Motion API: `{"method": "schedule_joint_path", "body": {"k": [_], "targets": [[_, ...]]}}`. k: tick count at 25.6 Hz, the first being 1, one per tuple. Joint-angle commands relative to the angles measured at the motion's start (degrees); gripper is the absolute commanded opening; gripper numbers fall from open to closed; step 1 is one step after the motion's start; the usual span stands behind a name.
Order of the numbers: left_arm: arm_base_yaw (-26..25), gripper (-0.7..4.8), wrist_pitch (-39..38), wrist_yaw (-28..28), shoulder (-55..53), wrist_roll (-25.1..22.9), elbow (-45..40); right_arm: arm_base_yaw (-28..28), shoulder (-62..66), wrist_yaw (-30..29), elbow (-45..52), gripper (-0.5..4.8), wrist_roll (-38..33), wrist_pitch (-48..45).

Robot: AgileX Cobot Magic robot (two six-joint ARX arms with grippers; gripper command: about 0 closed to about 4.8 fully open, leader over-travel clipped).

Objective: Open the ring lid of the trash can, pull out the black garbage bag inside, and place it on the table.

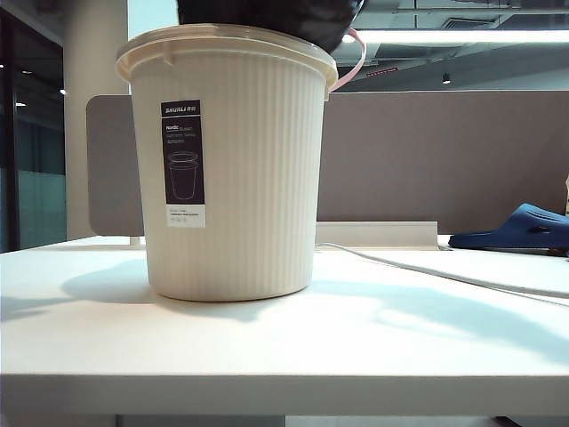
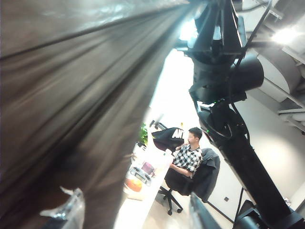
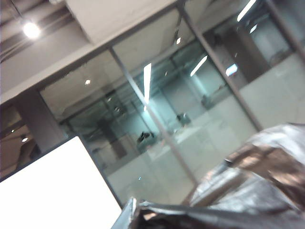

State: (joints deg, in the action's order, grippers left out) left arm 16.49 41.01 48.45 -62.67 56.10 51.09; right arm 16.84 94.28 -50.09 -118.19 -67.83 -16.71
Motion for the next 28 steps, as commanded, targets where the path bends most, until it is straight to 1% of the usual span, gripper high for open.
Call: {"method": "schedule_joint_path", "body": {"k": [1, 4, 7, 8, 9, 12, 14, 17, 18, 20, 23, 26, 28], "targets": [[0.04, 2.79, 0.44, 0.26, 0.22, -0.68, 0.24, -1.9, -0.48, -0.11, -2.62, -0.06, 0.11, -0.44], [0.02, 2.79, -0.02, 0.37, 0.26, -1.49, 0.24, -2.89, -0.46, -0.22, -4.7, -0.06, 0.13, 0.31], [0.04, 2.79, -0.26, 0.35, 0.13, -1.66, 0.24, -6.58, -0.46, -1.49, -6.78, -0.06, 0.15, 2.08], [0.04, 2.79, -0.24, 0.44, 0.13, -1.7, 0.22, -6.84, -0.46, -1.51, -7.19, -0.06, 0.17, 2.12], [0.04, 2.78, -0.17, 0.42, 0.17, -1.7, 0.24, -6.95, -0.48, -1.31, -7.26, -0.06, 0.17, 2.03], [0.04, 2.79, -0.26, 0.42, 0.09, -1.73, 0.22, -11.45, -0.46, -2.86, -7.23, -0.06, 0.13, 2.32], [-0.02, 2.78, -0.22, 0.46, 0.31, -2.34, 0.24, -11.58, -0.46, -2.78, -7.23, -0.06, 0.15, 2.82], [-0.44, 2.78, -0.35, 0.39, 0.35, -2.78, 0.22, -15.23, -0.48, -3.15, -7.26, -0.06, 0.13, 2.95], [-0.55, 2.79, -0.87, 0.24, 0.33, -3.28, 0.24, -15.28, -0.55, -3.23, -7.28, -0.06, 0.11, 2.82], [-2.14, 2.78, -0.96, 0.48, 0.48, -3.63, 0.24, -15.76, -0.55, -3.23, -7.32, -0.06, 0.11, 2.82], [-2.6, 2.78, -2.12, 0.35, 0.09, -4.02, 0.22, -18.14, -0.55, -3.21, -7.85, -0.07, 0.13, 2.78], [-4.85, 2.78, -2.32, 0.87, 0.22, -4.26, 0.22, -18.56, -0.46, -2.32, -8.96, -0.06, 0.22, 2.75], [-4.79, 2.78, -2.86, 0.7, 0.09, -4.59, 0.22, -21.0, -0.46, -2.36, -9.33, -0.06, 0.2, 2.58]]}}
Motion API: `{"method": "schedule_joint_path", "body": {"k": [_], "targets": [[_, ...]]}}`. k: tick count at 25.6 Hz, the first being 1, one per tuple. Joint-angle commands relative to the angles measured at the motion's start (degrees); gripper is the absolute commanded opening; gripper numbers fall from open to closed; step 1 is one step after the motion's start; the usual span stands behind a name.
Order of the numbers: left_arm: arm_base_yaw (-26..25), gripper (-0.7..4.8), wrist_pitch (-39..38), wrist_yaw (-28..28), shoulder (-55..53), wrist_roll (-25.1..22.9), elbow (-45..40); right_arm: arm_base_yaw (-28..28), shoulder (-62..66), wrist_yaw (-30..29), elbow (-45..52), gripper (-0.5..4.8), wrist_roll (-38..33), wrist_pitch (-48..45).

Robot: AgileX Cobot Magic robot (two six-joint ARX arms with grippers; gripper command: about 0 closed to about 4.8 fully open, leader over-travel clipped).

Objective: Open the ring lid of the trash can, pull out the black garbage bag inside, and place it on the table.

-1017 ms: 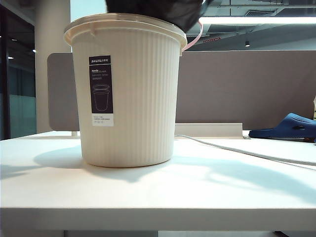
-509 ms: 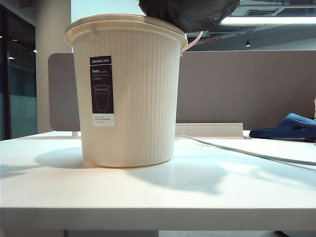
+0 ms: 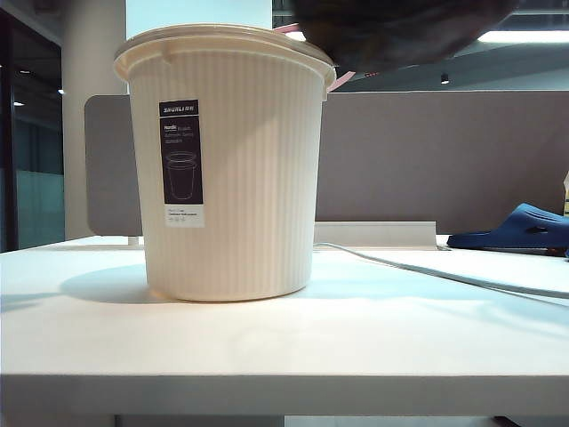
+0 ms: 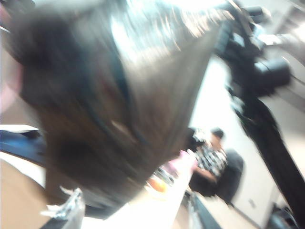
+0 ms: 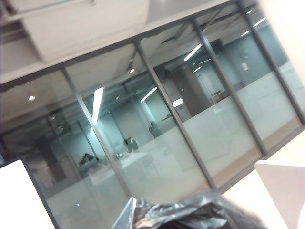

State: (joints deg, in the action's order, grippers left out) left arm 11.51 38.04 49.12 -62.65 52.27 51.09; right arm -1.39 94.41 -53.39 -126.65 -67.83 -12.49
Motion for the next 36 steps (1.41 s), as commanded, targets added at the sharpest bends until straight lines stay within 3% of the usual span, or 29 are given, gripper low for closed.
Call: {"method": "schedule_joint_path", "body": {"k": [1, 13, 29, 36], "targets": [[0.02, 2.78, -0.04, 0.02, 0.09, -1.42, 0.22, -2.99, -0.61, 0.94, -0.9, -0.06, 0.09, -2.23], [-1.25, 2.78, -1.36, 2.67, -0.61, -4.28, 0.22, -9.75, -0.04, 0.92, -0.85, -0.06, 3.93, -0.87], [-1.2, 2.78, -6.45, 3.65, -0.63, -9.01, 0.22, -12.11, 0.13, 3.04, -0.83, -0.06, 25.9, 15.12], [-1.2, 2.78, -7.65, 3.67, -0.63, -9.92, 0.22, -11.96, 0.17, 7.04, -0.81, -0.06, 36.22, 23.58]]}}
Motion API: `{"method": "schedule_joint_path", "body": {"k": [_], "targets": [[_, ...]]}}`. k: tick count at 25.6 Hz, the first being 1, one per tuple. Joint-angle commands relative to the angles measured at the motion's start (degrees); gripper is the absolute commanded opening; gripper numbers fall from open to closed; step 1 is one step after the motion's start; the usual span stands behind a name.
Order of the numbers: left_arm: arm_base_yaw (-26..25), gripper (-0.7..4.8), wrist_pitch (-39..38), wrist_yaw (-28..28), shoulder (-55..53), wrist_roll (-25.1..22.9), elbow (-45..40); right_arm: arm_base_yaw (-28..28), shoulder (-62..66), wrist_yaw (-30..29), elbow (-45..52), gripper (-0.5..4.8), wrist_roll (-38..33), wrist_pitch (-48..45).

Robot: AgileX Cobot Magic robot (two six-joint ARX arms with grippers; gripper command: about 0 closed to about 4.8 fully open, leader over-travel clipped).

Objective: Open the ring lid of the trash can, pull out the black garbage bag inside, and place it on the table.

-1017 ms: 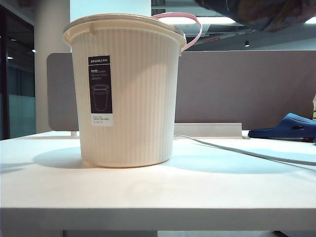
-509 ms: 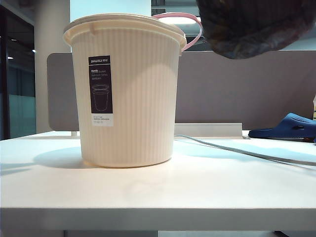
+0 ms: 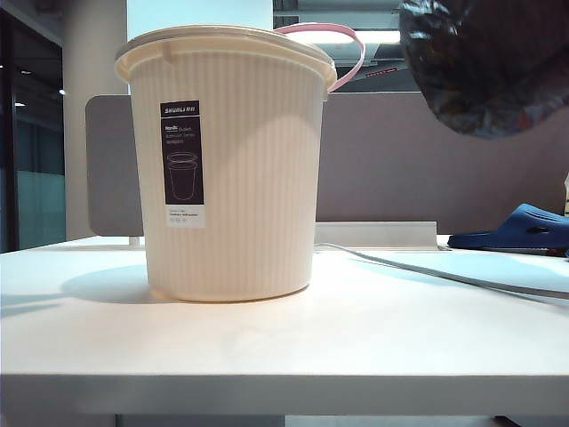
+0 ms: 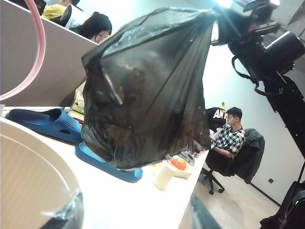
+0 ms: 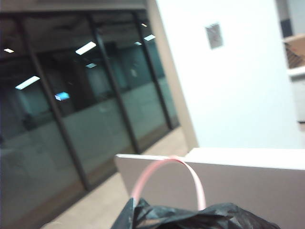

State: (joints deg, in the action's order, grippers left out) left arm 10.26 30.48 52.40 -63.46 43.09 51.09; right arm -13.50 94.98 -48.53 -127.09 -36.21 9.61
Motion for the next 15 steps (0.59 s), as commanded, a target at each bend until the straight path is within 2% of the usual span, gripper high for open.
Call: {"method": "schedule_joint_path", "body": {"k": [1, 15], "targets": [[0.04, 2.78, -0.24, 0.37, 0.17, -0.83, 0.22, 0.24, -0.28, 2.38, -0.37, -0.06, 5.18, 1.68], [0.04, 2.78, -2.19, 0.39, 0.17, -1.38, 0.22, 0.59, 1.16, 7.98, -0.2, -0.06, 14.49, 7.41]]}}
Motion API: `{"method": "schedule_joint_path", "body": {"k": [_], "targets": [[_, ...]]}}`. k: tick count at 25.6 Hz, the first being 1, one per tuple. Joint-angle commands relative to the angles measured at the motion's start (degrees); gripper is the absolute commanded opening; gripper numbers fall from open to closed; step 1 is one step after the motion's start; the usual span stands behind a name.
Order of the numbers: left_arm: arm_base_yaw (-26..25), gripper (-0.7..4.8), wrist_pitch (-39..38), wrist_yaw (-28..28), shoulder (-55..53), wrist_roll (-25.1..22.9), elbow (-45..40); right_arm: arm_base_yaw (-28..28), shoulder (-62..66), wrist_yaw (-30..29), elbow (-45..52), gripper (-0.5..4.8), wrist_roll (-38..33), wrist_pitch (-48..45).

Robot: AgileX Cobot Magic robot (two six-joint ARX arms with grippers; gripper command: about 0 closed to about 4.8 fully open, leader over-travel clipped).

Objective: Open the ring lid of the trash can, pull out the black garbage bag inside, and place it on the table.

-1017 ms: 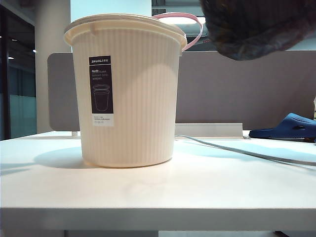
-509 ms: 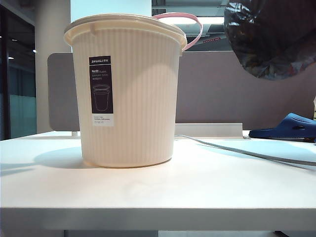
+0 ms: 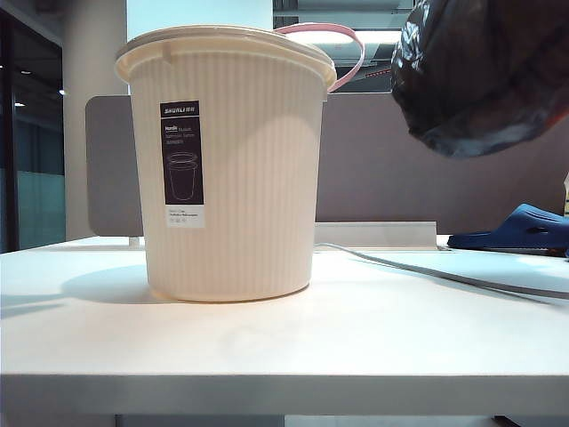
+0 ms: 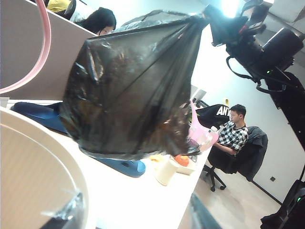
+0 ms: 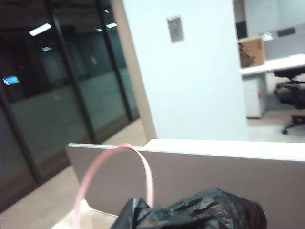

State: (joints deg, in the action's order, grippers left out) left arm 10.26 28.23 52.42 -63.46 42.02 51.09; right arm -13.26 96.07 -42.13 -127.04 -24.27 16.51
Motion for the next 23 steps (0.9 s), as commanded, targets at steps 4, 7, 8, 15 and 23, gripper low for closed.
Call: {"method": "schedule_joint_path", "body": {"k": [4, 7, 8, 15, 23], "targets": [[0.04, 2.78, -1.14, 0.55, 0.2, -1.53, 0.22, 0.9, 0.13, 3.04, 1.38, -0.06, 5.11, 0.35], [0.04, 2.78, -2.23, 0.52, 0.17, -2.14, 0.22, 1.64, 0.11, 3.85, 2.89, -0.06, 6.27, -0.46], [0.04, 2.78, -2.6, 0.55, 0.2, -2.69, 0.22, 2.1, 0.11, 4.09, 3.17, -0.06, 7.15, -0.46], [0.04, 2.78, -4.59, 0.5, 0.2, -4.15, 0.2, 3.1, 0.13, 5.97, 6.4, -0.06, 10.47, -2.05], [0.07, 2.78, -5.46, 0.55, 0.2, -4.59, 0.2, 3.43, 0.11, 6.25, 11.67, -0.06, 11.5, -5.11]]}}
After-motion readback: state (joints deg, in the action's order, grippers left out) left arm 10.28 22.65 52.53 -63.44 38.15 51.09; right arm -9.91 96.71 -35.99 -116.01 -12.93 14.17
